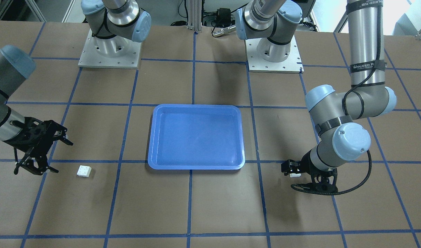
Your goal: Assemble white blocks and place on blue tray
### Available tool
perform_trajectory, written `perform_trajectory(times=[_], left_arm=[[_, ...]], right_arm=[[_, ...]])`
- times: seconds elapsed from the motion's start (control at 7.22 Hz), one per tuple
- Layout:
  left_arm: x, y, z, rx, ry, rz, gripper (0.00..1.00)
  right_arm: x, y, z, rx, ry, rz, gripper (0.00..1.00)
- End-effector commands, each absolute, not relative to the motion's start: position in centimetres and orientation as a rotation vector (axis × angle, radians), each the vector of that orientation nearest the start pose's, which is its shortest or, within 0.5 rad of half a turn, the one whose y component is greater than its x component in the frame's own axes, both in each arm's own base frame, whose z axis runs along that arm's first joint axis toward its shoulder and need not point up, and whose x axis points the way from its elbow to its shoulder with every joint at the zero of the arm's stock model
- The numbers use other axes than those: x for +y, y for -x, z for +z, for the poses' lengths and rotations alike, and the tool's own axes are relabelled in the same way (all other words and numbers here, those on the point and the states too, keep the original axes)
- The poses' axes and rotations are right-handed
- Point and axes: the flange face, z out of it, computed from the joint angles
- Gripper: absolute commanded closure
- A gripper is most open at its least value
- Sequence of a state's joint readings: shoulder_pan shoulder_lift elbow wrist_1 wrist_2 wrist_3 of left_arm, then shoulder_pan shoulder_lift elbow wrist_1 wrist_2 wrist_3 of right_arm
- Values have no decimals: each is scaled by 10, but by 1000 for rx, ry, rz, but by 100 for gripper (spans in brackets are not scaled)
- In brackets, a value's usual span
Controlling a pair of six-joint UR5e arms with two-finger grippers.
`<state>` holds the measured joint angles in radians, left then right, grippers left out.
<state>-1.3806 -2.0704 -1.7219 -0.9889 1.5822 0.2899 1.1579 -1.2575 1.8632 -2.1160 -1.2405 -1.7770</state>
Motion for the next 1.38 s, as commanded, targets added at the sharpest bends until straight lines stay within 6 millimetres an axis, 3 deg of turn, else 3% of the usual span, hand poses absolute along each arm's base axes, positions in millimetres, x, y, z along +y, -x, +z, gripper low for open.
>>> perform_trajectory(times=[0.0, 0.14, 0.42, 0.55, 0.83, 1.11, 1.25], left_arm=[[-614, 16, 171, 3149, -148, 175, 2], [-609, 17, 167, 3151, -108, 192, 6], [-611, 17, 174, 3149, -83, 174, 20], [-612, 17, 174, 3149, -88, 171, 29], [-613, 17, 174, 3149, -86, 174, 56], [-613, 17, 181, 3146, -95, 153, 74], [-614, 16, 191, 3143, -92, 129, 83]], right_arm=[[-567, 68, 213, 2192, 1834, -400, 0], [-571, 70, 199, 2167, 1836, -386, 0], [-573, 69, 199, 2165, 1818, -411, 0], [-575, 67, 194, 2154, 1806, -431, 0], [-575, 66, 185, 2140, 1803, -421, 0], [-580, 66, 170, 2138, 1808, -422, 11], [-583, 66, 160, 2138, 1819, -431, 11]])
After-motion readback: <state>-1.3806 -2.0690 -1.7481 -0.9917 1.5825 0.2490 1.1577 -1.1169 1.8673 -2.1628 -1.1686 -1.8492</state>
